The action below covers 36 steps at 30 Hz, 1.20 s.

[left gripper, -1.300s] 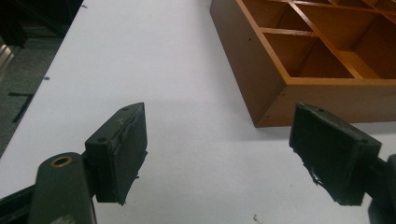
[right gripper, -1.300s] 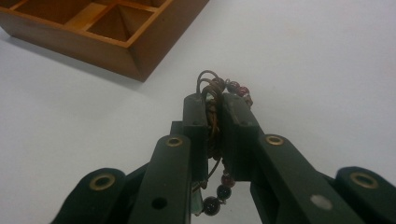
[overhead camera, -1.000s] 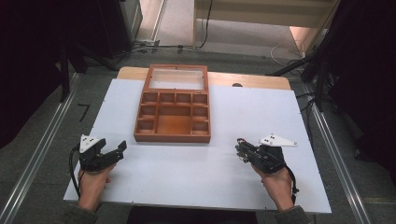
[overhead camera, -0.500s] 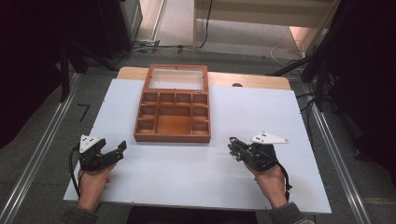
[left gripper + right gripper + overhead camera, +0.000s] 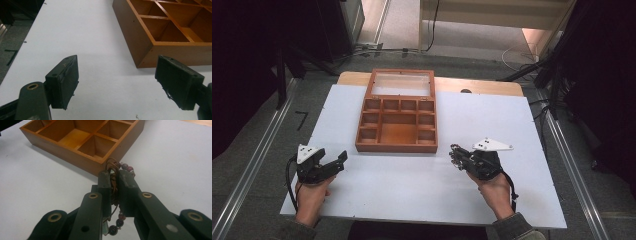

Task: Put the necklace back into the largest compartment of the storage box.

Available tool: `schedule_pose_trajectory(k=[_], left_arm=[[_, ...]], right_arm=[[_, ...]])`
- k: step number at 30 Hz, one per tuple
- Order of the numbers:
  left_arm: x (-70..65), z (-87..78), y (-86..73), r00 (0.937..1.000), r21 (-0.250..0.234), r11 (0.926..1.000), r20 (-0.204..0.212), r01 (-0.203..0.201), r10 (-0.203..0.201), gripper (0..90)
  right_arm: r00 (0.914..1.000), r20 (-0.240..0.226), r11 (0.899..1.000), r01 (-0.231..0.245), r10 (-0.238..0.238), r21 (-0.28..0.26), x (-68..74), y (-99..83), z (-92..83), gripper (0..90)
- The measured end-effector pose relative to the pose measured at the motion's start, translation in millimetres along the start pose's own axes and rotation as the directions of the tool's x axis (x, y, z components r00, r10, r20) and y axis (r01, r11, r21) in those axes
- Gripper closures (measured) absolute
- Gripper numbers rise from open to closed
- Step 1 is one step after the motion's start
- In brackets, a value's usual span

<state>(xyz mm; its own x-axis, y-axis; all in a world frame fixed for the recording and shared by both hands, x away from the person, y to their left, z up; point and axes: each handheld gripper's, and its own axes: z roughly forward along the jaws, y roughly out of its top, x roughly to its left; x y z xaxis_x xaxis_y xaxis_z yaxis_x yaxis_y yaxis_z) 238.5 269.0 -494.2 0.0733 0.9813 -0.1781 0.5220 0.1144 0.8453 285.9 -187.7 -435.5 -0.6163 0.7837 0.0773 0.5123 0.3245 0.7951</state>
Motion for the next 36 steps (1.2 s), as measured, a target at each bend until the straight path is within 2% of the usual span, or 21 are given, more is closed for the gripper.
schedule_pose_trajectory(k=[36], left_arm=[[0.9, -0.9, -0.1, 1.0, 0.001, 1.0, 0.002, 0.003, -0.003, 19.4]], right_arm=[[0.9964, -0.067, 0.999, 0.051, -0.052, -0.012, 31.2, 27.4, 27.8, 78.1]])
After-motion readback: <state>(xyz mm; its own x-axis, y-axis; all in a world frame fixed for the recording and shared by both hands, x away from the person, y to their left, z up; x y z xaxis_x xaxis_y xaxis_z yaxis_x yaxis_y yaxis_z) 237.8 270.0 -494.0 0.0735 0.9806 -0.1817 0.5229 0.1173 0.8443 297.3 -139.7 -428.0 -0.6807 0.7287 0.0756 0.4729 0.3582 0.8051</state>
